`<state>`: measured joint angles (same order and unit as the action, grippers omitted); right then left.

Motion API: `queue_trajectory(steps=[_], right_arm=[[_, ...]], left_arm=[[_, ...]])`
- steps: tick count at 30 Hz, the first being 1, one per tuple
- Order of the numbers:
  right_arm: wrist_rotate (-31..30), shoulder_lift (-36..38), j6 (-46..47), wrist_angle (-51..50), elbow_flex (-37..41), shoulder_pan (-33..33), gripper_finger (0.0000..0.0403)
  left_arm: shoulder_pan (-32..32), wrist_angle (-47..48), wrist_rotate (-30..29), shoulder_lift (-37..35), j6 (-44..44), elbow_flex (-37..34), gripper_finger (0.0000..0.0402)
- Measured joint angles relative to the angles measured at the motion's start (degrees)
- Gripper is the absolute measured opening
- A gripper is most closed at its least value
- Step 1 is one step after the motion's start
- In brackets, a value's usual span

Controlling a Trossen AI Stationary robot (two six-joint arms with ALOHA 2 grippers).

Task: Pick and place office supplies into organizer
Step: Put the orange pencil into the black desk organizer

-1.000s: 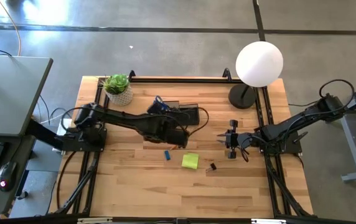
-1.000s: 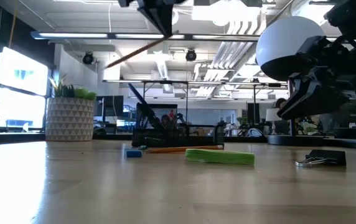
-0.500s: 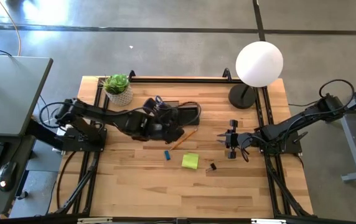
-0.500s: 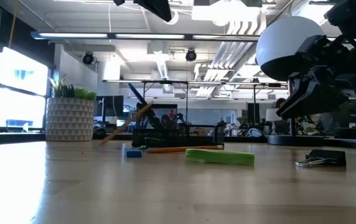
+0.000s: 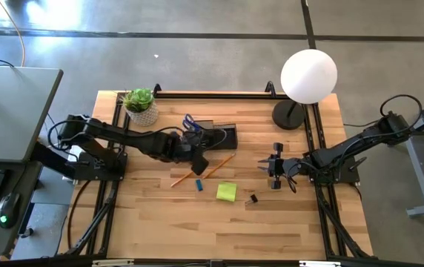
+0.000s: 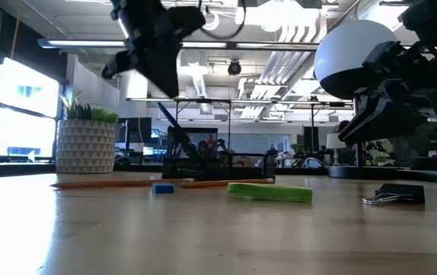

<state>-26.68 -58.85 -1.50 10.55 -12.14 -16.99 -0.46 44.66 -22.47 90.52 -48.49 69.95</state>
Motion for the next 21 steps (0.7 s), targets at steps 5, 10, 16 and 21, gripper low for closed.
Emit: queue_trajectory(steps=[5,10,16,21], right_arm=[[0.1,0.0,0.0,0.0,0.0,0.0,0.0087],[0.2,0.0,0.0,0.0,0.0,0.0,0.0087],[0.3,0.0,0.0,0.5,0.0,0.1,0.0087],[0.3,0.0,-0.3,0.9,0.0,0.1,0.0087]], left_arm=[[-2.0,-3.5,11.9,0.3,0.8,-3.9,0.0103],[-0.1,-6.6,17.9,2.8,2.0,-6.1,0.0174],[3.3,-4.3,22.0,10.2,1.7,-6.3,0.0186],[3.0,-3.9,24.1,13.4,0.0,-6.3,0.0156]])
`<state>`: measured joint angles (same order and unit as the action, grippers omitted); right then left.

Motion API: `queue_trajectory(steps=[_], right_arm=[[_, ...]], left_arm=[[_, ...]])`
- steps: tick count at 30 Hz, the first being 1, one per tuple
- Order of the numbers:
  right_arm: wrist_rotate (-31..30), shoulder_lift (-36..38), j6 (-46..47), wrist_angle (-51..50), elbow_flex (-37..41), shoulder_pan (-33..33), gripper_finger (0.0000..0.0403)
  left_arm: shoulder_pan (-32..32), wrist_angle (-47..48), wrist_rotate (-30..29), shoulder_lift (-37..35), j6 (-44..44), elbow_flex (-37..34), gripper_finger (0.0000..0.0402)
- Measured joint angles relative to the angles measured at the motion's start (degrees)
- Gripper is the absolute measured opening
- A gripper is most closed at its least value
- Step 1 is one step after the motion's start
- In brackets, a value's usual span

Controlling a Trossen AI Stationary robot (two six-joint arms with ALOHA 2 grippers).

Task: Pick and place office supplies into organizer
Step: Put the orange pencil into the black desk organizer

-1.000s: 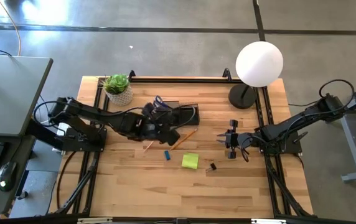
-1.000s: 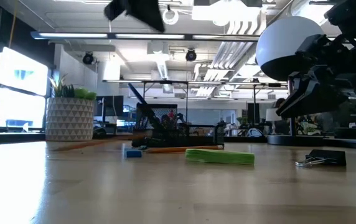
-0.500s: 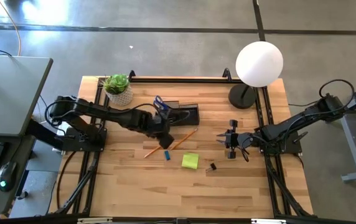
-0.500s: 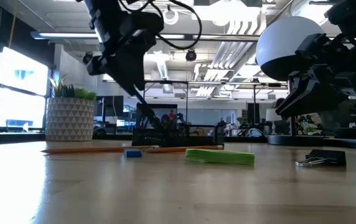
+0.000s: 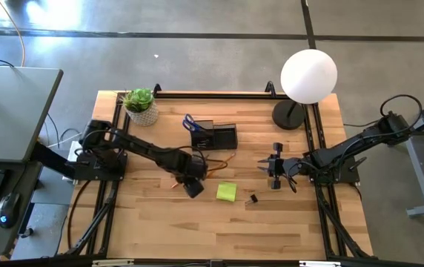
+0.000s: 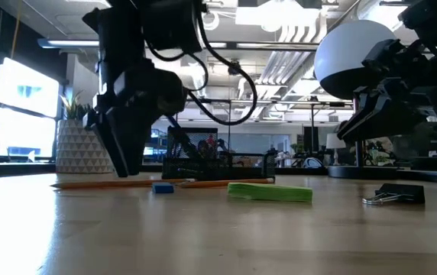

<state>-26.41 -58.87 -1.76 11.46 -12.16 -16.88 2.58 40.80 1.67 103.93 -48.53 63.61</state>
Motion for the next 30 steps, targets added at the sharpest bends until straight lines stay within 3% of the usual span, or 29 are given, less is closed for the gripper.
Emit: queue_trajectory(steps=[12,21,26,30], right_arm=[[-0.1,0.0,0.0,0.0,0.0,0.0,0.0087],[-0.1,0.0,-0.1,-0.1,0.0,0.0,0.0087],[0.0,0.0,0.0,-0.9,0.0,0.0,0.0087],[0.0,0.0,0.0,-1.2,0.0,0.0,0.0087]], left_arm=[[0.0,3.4,-3.5,0.1,0.1,0.1,0.0093],[1.3,-2.3,-13.1,0.2,6.1,0.1,0.0088],[2.5,-2.4,-17.0,0.2,3.3,-1.6,0.0088],[3.9,-9.1,-18.1,0.2,0.1,-6.0,0.0088]])
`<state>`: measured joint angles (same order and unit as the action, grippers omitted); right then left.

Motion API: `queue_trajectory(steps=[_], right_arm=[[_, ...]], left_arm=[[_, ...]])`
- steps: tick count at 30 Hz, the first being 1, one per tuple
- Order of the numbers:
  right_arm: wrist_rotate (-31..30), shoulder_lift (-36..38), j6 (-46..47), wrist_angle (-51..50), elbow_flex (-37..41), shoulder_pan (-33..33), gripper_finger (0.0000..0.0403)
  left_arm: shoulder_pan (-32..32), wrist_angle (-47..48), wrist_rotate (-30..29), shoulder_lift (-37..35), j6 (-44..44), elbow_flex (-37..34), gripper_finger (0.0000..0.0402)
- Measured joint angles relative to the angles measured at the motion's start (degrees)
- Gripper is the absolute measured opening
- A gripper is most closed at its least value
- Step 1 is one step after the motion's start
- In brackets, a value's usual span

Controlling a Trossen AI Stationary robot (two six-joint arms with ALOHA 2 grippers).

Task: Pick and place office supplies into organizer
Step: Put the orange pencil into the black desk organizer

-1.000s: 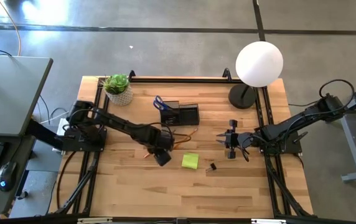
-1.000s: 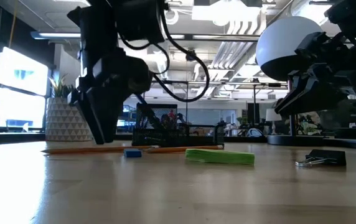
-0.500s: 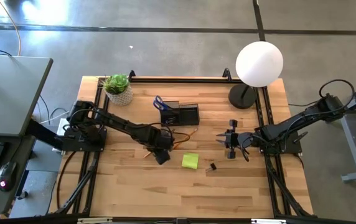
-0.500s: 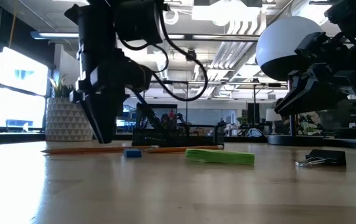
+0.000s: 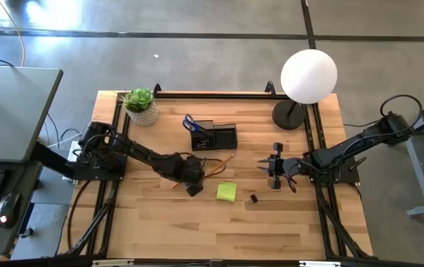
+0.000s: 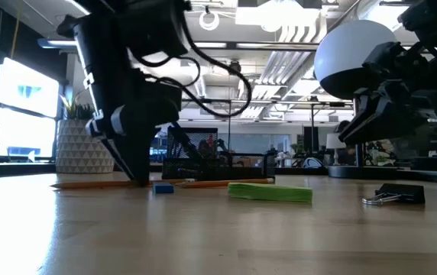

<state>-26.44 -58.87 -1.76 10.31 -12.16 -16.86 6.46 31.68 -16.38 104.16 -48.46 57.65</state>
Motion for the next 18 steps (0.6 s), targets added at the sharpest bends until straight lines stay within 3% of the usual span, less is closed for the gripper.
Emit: queue_trajectory(steps=[8,15,18], right_arm=[[-0.2,0.0,0.0,-0.1,0.0,0.0,0.0087],[-1.5,0.0,-0.2,0.2,0.0,0.0,0.0087],[-2.5,0.0,-0.3,0.2,0.0,0.0,0.0087]], left_arm=[[4.6,-13.7,-6.2,-4.0,-6.1,-9.6,0.0087],[9.1,-33.5,-14.2,-5.0,-12.9,-20.5,0.0087],[10.7,-37.5,-17.0,-4.9,-14.7,-23.1,0.0087]])
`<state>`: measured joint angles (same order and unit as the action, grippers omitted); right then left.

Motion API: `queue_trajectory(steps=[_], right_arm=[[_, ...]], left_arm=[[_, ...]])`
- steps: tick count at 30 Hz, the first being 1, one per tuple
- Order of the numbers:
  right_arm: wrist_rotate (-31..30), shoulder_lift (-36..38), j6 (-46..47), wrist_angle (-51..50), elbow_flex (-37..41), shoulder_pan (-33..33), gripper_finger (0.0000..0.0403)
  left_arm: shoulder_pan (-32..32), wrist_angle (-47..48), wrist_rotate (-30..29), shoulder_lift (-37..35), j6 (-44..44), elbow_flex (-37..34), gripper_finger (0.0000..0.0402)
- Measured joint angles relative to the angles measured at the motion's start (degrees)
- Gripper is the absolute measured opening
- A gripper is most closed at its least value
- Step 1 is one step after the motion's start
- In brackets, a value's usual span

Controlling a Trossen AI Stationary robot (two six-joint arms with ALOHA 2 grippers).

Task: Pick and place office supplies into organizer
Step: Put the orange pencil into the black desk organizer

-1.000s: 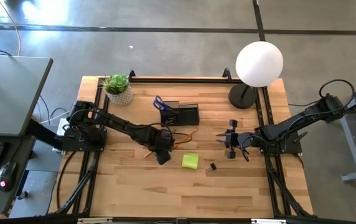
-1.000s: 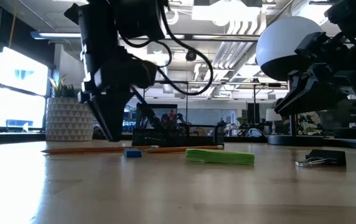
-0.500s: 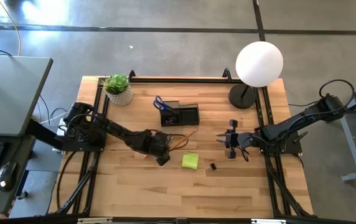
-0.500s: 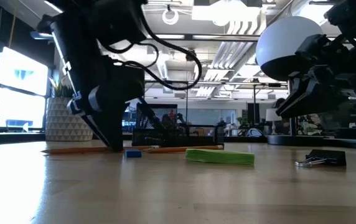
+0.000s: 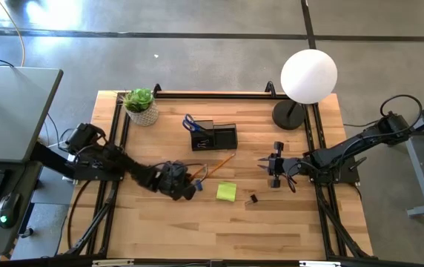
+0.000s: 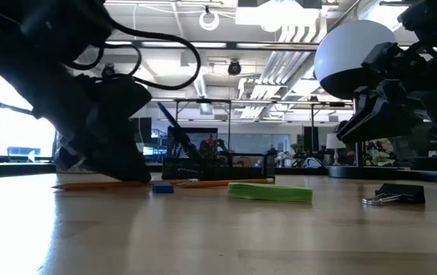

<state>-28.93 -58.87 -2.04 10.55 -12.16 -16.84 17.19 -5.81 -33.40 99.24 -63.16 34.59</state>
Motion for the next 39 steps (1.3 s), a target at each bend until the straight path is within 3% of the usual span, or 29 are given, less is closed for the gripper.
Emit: queue_trajectory(steps=[16,23,27,34,39], right_arm=[[-2.6,0.0,-1.4,0.1,0.0,0.0,0.0087],[-2.6,0.0,-1.6,0.3,0.0,0.0,0.0087],[-3.1,0.0,-2.0,0.5,0.0,0.0,0.0087],[-3.0,0.0,-2.1,0.5,0.0,0.0,0.0087],[-2.9,0.0,-2.1,0.5,0.0,0.0,0.0087]], left_arm=[[4.1,0.7,-7.1,2.5,2.0,-0.9,0.0087],[6.0,3.9,-12.8,6.7,6.8,3.4,0.0087],[6.1,7.6,-12.7,6.9,6.6,5.0,0.0074],[6.1,8.4,-11.5,6.8,5.5,5.1,0.0009],[6.1,8.7,-11.4,6.7,3.2,5.1,0.0031]])
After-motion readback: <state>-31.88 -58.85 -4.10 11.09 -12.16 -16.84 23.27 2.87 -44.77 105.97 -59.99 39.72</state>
